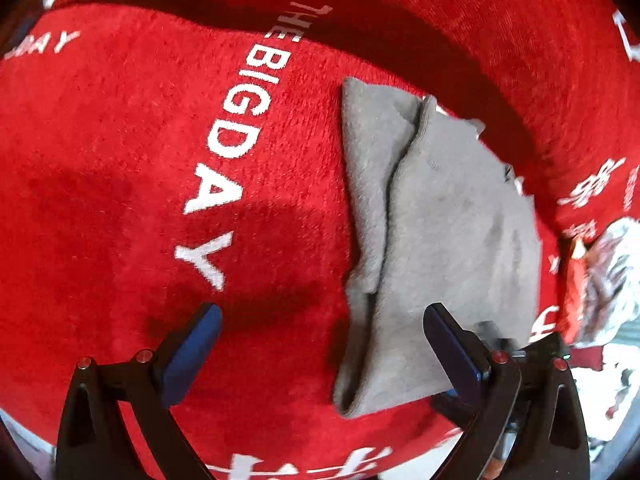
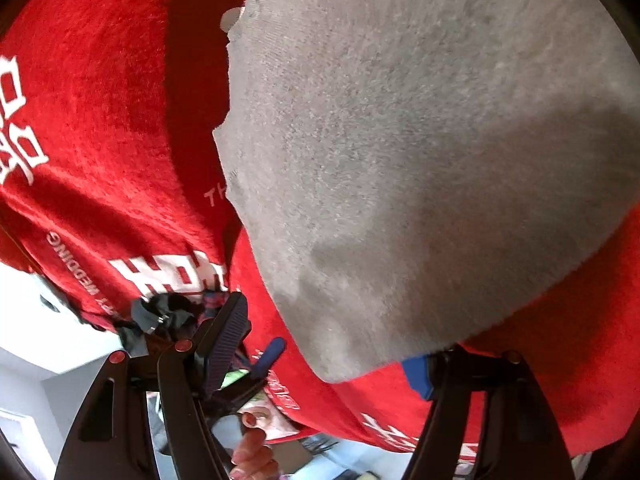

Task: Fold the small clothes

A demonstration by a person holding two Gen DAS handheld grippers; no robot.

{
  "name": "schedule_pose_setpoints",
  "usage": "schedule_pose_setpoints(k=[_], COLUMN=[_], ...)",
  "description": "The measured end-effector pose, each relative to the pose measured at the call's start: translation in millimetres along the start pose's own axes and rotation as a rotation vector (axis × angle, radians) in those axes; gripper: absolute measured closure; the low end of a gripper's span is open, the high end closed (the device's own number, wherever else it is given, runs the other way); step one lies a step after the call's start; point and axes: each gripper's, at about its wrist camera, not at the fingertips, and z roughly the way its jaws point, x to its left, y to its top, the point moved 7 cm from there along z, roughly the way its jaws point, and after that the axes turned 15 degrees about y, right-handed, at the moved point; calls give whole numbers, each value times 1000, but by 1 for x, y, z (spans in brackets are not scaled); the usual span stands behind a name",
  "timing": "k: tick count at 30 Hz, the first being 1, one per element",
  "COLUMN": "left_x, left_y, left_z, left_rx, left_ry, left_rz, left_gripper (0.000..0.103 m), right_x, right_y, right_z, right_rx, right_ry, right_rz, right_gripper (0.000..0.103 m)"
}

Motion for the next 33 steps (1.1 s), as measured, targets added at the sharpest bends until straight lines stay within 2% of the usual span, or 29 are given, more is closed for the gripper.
schedule_pose_setpoints(k=[1, 2, 3, 5, 8, 9, 12, 16, 19, 21, 23, 24, 25, 27, 29, 31, 32, 33], left_x=[-1, -3, -8, -17, -44, -52, -76, -102, -128, -143, -150, -150, -151, -151, -152, -155, -156, -158], left_y=[2, 4, 6, 10, 18, 21, 32, 43, 44, 41, 38, 37, 36, 35, 32, 31, 30, 30], left_z=[0, 1, 2, 5, 12, 15, 25, 31, 28, 31, 38, 40, 43, 48, 50, 51, 51, 52], left_rx=[8, 14, 27, 55, 117, 130, 155, 174, 147, 122, 123, 122, 119, 118, 116, 106, 100, 84], left_ry=[-26, -43, -75, -141, -292, -322, -379, -403, -360, -282, -235, -224, -197, -160, -143, -121, -106, -63], left_rz=[-4, -4, -3, -6, -20, -22, -30, -31, 61, 145, 176, 178, 183, 192, 196, 207, 216, 227], left_gripper=[2, 2, 2, 2, 2, 2, 2, 2, 2, 2, 3, 9, 12, 14, 14, 14, 16, 25], right_x=[-1, -5, -8, -4, 23, 31, 53, 67, 64, 57, 48, 44, 41, 34, 36, 44, 52, 58], right_y=[2, 5, 8, 10, 11, 11, 13, 16, 13, 8, 2, -1, -4, -11, -12, -7, 1, 9], right_z=[-1, -2, -3, -5, -10, -12, -19, -24, -21, -16, -13, -13, -13, -21, -31, -45, -54, -62], right_rx=[-9, -18, -21, -15, 10, 21, 56, 93, 136, 164, 211, 235, 267, 346, 386, 387, 356, 321], right_ry=[-2, -28, -39, 23, 124, 151, 198, 211, 159, 118, 32, -24, -92, -237, -299, -312, -322, -332], right_rz=[14, 31, 51, 72, 35, 24, -8, -38, -81, -93, -131, -163, -209, -319, -387, -432, -464, -491], right_gripper=[54, 85, 95, 95, 95, 95, 95, 95, 95, 95, 95, 95, 91, 89, 77, 64, 64, 64])
